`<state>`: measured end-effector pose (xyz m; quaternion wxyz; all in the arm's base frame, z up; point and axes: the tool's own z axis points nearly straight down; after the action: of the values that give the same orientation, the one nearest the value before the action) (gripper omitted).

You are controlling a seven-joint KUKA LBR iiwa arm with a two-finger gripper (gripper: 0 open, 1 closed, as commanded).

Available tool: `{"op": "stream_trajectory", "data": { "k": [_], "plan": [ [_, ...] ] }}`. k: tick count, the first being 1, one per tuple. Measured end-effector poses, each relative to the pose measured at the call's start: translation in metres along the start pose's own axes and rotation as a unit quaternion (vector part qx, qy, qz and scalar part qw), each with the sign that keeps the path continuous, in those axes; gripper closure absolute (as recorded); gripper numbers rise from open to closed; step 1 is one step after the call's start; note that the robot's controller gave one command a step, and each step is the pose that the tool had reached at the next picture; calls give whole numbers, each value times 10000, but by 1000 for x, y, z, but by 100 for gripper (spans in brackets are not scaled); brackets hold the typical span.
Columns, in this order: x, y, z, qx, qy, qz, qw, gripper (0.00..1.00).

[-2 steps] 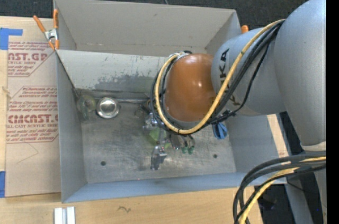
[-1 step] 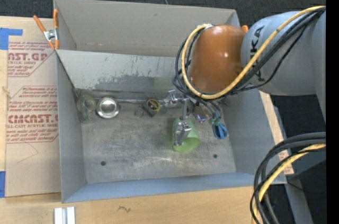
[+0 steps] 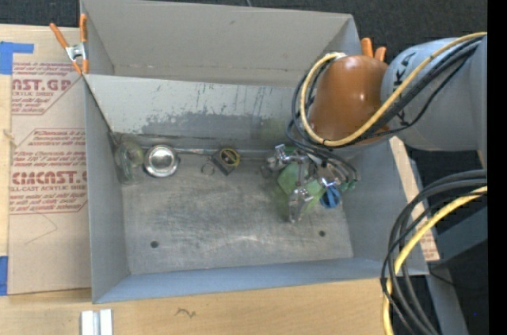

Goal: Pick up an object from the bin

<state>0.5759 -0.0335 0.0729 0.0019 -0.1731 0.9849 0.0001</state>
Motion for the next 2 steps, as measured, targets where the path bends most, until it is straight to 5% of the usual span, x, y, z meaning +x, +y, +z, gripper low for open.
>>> {"op": "stream_trajectory", "data": {
  "k": [1, 2],
  "plan": [
    [34, -64, -4, -23, -2, -289, 9996, 0],
    [22, -85, 0, -112, -22, -2285, 9735, 0]
  ]
}}
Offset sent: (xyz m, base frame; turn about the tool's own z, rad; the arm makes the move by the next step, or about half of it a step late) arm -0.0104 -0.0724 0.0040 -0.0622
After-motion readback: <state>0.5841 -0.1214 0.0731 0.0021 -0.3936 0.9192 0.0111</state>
